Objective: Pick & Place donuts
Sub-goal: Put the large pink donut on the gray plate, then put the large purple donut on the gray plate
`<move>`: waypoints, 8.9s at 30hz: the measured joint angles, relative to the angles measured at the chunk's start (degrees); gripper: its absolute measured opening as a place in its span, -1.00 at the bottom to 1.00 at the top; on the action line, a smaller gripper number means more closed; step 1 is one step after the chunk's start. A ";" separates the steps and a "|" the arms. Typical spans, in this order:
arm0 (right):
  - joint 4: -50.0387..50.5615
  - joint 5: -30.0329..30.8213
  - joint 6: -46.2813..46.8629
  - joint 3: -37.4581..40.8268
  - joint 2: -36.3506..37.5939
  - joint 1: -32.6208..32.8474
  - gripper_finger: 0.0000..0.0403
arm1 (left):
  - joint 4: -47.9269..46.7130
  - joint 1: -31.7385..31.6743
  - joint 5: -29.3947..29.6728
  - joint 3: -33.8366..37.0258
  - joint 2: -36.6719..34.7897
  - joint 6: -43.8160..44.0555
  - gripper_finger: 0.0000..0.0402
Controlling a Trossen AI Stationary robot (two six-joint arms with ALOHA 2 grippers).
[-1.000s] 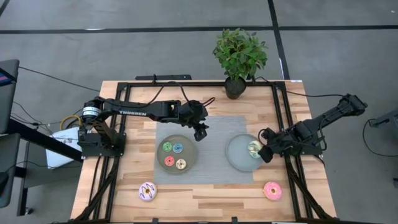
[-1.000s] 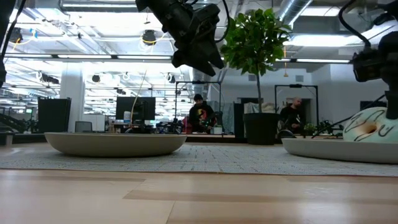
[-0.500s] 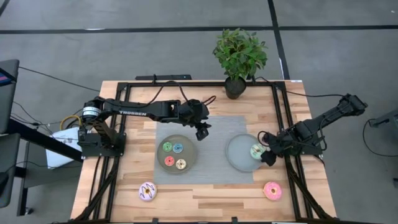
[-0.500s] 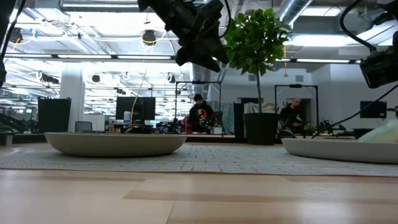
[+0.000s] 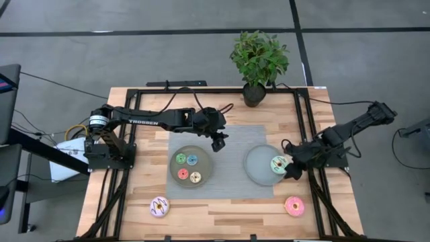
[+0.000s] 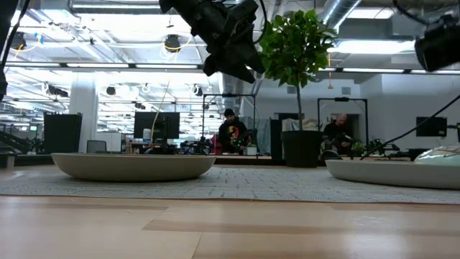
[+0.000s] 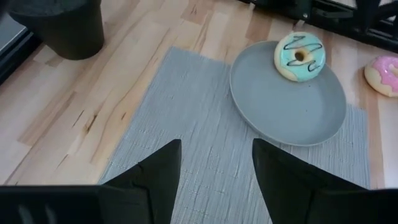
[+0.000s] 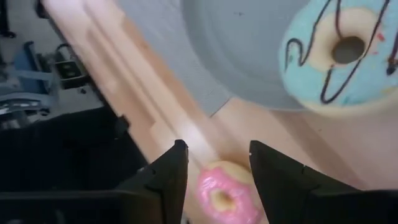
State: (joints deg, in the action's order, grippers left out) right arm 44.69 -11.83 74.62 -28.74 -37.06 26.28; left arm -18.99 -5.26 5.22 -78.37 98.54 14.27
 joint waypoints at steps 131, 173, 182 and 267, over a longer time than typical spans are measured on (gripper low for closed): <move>6.31 20.54 -26.14 -21.79 -40.09 -18.39 -0.65 | -15.11 -0.04 0.61 0.00 0.00 -7.05 -0.05; 8.36 19.21 -32.95 -21.02 -50.27 -20.43 -0.64 | -14.48 -0.04 0.82 0.04 0.00 -7.05 -0.05; 8.39 19.10 -33.09 -21.02 -50.27 -20.43 -0.37 | -14.48 -0.04 0.82 0.04 0.00 -7.05 -0.05; -58.38 22.29 -55.16 18.09 17.64 -21.18 -0.43 | -67.18 34.79 6.77 0.41 -25.37 69.50 -0.05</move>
State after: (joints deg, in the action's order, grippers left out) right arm -13.69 10.46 19.46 -10.64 -19.42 5.10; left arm -86.17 29.54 11.99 -77.96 73.18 83.77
